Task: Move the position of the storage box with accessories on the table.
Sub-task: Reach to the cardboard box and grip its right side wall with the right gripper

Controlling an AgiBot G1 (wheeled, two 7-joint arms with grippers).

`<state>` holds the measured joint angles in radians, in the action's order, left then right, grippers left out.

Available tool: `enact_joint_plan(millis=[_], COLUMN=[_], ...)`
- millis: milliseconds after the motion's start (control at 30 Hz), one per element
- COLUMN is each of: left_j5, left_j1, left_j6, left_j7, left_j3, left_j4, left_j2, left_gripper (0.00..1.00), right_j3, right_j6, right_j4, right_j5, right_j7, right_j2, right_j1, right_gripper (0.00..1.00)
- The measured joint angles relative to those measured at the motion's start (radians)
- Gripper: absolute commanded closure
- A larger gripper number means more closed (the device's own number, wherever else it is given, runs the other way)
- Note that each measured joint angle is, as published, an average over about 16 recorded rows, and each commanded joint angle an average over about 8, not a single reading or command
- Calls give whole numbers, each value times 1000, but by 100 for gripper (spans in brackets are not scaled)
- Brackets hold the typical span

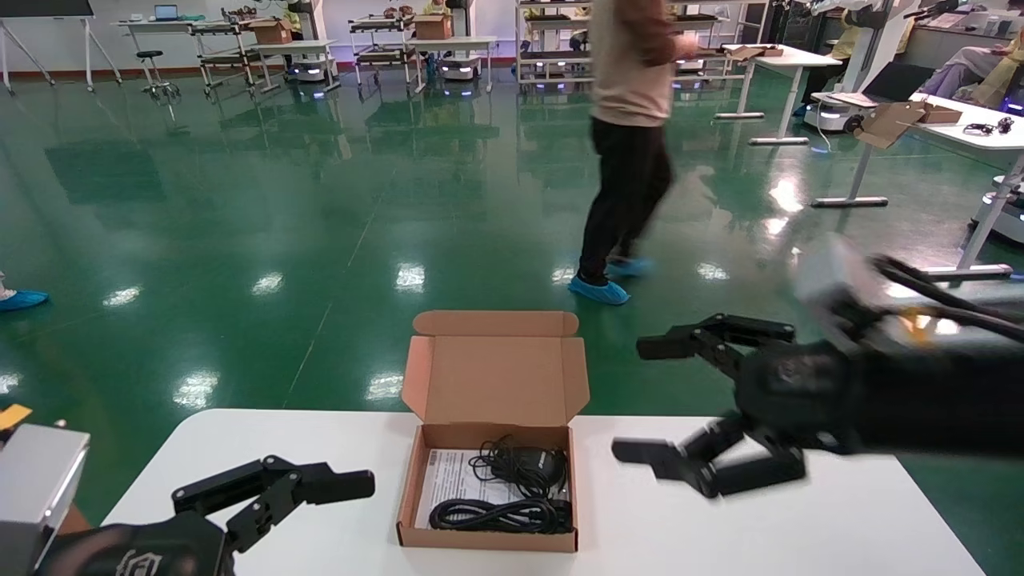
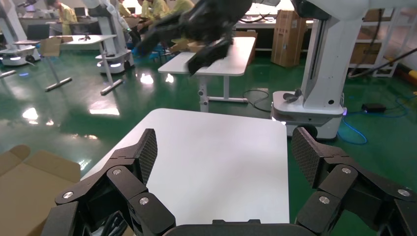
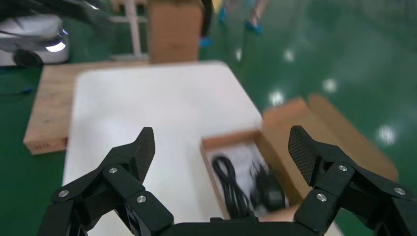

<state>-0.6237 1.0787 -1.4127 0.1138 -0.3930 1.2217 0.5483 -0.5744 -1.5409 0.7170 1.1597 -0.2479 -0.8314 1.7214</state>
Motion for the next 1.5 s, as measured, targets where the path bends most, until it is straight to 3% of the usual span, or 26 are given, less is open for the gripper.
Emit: enact_joint_plan(millis=[300, 533, 833, 1500], left_j5=[0, 0, 0, 0], left_j1=[0, 0, 0, 0], left_j6=[0, 0, 0, 0], left_j7=[0, 0, 0, 0], left_j3=[0, 0, 0, 0], left_j4=[0, 0, 0, 0], left_j2=[0, 0, 0, 0], left_gripper=[0, 0, 0, 0], right_j3=[-101, -132, -160, -214], right_j6=[51, 68, 112, 365], right_j4=[-340, -447, -539, -749], right_j5=[171, 225, 271, 354], right_j7=[-83, -97, -168, -494], right_j2=[-144, -187, -231, -436], right_j1=[193, 263, 305, 292], right_gripper=[0, 0, 0, 0])
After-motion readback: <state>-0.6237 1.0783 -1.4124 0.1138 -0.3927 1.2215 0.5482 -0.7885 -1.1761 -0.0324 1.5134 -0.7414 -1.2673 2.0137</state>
